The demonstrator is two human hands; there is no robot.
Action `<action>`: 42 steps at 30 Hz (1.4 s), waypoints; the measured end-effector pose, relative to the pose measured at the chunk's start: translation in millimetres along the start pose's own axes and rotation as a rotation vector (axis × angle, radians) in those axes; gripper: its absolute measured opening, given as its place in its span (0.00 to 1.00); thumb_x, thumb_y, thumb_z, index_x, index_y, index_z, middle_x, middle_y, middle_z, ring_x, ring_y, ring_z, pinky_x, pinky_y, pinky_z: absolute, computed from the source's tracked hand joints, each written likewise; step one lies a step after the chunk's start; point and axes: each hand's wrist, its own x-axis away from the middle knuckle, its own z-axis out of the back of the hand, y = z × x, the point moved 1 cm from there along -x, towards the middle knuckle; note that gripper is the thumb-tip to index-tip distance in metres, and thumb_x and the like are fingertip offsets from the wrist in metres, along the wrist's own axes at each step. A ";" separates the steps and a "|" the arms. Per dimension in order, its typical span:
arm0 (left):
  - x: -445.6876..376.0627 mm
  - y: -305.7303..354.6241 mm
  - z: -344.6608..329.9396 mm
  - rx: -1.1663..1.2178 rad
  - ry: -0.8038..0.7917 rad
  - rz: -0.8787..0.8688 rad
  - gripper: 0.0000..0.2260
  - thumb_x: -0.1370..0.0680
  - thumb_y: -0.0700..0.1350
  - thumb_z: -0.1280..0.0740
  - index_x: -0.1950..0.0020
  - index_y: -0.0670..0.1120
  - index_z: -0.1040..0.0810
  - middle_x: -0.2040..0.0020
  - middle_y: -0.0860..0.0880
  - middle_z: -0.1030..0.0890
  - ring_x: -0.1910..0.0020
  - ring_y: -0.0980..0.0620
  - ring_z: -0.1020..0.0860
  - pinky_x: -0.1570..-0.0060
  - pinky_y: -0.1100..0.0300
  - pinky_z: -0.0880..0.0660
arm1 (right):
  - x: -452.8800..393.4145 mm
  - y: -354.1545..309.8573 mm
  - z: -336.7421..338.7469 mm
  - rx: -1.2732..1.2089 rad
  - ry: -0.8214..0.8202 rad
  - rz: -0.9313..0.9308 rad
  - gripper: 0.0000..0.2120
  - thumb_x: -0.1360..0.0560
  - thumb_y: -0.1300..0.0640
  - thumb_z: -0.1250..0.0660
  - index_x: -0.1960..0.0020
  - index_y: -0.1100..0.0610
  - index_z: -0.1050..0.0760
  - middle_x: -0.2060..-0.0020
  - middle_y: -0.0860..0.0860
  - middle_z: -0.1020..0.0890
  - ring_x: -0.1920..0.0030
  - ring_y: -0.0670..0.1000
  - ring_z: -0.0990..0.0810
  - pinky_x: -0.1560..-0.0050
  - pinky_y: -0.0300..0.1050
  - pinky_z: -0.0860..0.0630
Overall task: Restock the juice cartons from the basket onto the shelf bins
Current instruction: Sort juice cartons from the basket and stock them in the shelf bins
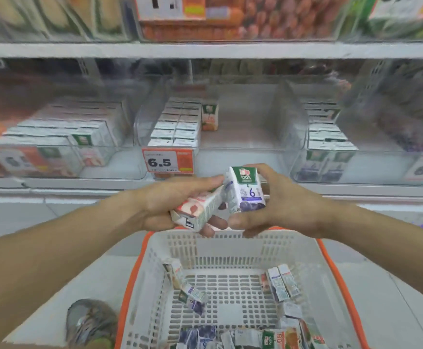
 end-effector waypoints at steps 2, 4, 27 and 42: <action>12.7 10.3 -11.8 -0.063 -0.002 -0.078 0.09 0.26 0.48 0.33 0.54 0.51 0.13 0.54 0.46 0.15 0.62 0.49 0.16 0.64 0.57 0.19 | 7.8 -5.6 -3.7 -0.010 0.023 0.059 0.36 0.38 0.65 0.19 0.35 0.52 0.32 0.50 0.59 0.17 0.57 0.54 0.15 0.58 0.58 0.16; 19.1 8.2 -18.3 -0.053 0.039 -0.143 0.06 0.30 0.46 0.30 0.60 0.53 0.13 0.58 0.47 0.14 0.65 0.51 0.17 0.67 0.59 0.20 | 9.9 -6.9 -8.4 -0.012 0.046 0.091 0.36 0.39 0.64 0.18 0.37 0.53 0.31 0.50 0.58 0.17 0.59 0.54 0.14 0.63 0.57 0.16; -39.7 40.0 -52.8 0.026 0.394 -0.338 0.14 0.26 0.40 0.27 0.42 0.42 0.25 0.53 0.37 0.16 0.58 0.39 0.15 0.61 0.38 0.19 | 21.9 -14.9 104.9 -0.191 0.327 0.111 0.15 0.31 0.65 0.28 0.47 0.62 0.27 0.48 0.69 0.19 0.49 0.65 0.16 0.51 0.55 0.17; -104.7 63.8 -50.9 0.077 0.393 -0.581 0.23 0.25 0.32 0.30 0.32 0.43 0.30 0.45 0.46 0.16 0.46 0.42 0.17 0.51 0.43 0.19 | -65.8 18.7 289.2 0.406 0.893 -0.003 0.18 0.29 0.63 0.23 0.41 0.57 0.22 0.51 0.55 0.20 0.55 0.53 0.21 0.73 0.30 0.25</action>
